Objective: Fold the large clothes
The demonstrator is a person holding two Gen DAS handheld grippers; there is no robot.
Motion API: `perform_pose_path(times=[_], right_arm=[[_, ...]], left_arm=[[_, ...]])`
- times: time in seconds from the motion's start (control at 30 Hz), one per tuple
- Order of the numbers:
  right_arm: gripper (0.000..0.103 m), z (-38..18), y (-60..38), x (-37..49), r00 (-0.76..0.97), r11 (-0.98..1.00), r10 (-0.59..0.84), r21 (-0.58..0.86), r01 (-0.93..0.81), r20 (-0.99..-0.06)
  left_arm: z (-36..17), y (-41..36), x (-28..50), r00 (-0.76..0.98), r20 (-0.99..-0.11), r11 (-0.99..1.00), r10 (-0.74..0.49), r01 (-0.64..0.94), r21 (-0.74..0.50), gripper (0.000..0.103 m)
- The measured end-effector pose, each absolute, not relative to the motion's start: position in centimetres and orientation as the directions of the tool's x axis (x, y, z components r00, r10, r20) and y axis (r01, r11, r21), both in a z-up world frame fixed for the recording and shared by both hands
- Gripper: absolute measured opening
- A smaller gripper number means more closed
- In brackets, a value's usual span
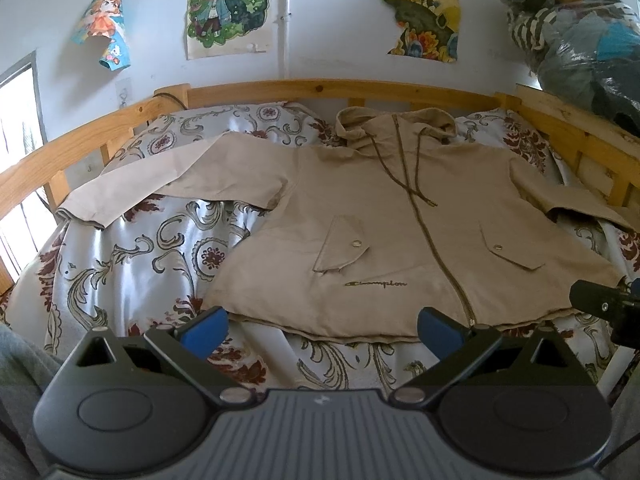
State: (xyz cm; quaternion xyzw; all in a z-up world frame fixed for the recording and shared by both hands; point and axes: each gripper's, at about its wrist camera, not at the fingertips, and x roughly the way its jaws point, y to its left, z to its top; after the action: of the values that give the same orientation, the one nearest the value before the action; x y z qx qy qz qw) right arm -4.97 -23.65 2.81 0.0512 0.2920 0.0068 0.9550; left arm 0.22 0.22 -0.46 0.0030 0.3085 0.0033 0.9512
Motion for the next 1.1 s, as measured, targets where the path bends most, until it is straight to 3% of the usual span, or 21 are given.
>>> perform_pose_path(times=[1.1], right_arm=[[0.102,2.50,-23.63,-5.05,0.830,0.994,0.040,0.105,0.022,-0.556]], left_arm=[[-0.65,0.11,0.27,0.810,-0.587,1.000,0.011,0.002,0.022,0.102]])
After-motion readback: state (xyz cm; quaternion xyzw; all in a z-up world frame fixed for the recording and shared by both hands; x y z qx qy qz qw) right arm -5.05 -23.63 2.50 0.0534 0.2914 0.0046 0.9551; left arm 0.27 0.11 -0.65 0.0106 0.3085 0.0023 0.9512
